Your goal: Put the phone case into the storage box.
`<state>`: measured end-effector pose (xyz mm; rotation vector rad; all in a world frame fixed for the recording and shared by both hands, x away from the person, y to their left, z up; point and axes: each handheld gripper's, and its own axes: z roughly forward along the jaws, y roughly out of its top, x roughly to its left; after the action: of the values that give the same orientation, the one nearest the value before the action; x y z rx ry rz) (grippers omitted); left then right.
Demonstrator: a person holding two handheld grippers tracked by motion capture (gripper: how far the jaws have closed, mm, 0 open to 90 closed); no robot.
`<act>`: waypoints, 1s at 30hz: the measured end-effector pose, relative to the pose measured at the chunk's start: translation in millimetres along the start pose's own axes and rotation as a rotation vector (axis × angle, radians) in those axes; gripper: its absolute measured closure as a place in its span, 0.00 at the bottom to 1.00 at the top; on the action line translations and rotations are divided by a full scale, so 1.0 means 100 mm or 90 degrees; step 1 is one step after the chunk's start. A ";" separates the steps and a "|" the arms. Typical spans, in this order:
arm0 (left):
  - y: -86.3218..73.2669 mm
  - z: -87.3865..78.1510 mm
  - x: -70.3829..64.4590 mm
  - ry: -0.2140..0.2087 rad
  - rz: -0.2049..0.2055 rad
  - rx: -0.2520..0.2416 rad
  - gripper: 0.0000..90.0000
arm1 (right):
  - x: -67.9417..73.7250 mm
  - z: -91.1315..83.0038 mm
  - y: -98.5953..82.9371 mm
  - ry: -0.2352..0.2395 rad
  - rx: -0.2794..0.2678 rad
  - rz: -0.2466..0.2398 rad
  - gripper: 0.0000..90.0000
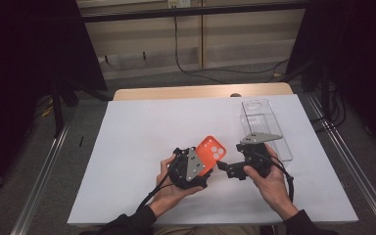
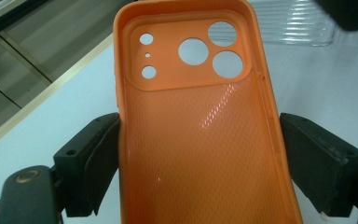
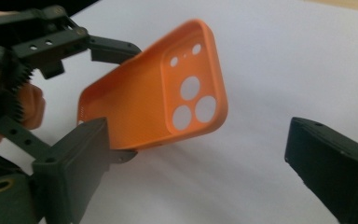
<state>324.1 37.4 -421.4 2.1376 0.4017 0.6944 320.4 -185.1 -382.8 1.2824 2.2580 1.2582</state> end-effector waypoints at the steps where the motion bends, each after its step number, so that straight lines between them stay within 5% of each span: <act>1: 0.00 0.00 -0.01 0.003 0.004 0.001 0.17 | -0.01 0.01 0.00 0.005 0.006 0.005 0.06; 12: 0.01 -0.02 -0.01 0.009 -0.002 -0.012 0.17 | -0.05 0.06 0.08 0.007 0.026 0.021 0.08; 16: 0.01 -0.03 -0.01 0.020 -0.001 -0.017 0.17 | -0.04 0.05 0.10 0.027 0.018 0.026 0.27; 21: 0.01 -0.03 -0.02 0.019 -0.003 -0.016 0.17 | -0.05 0.04 0.11 0.015 0.008 0.052 0.37; 24: 0.02 -0.03 -0.02 0.021 -0.003 -0.019 0.17 | -0.09 0.04 0.12 0.045 0.016 0.087 0.56; 30: 0.02 -0.03 -0.03 0.022 0.000 -0.020 0.17 | -0.12 0.07 0.12 0.038 0.035 0.112 0.65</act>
<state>320.3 36.5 -419.5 2.0981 0.4057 0.7335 338.4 -187.8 -379.8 1.5115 2.2777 1.3170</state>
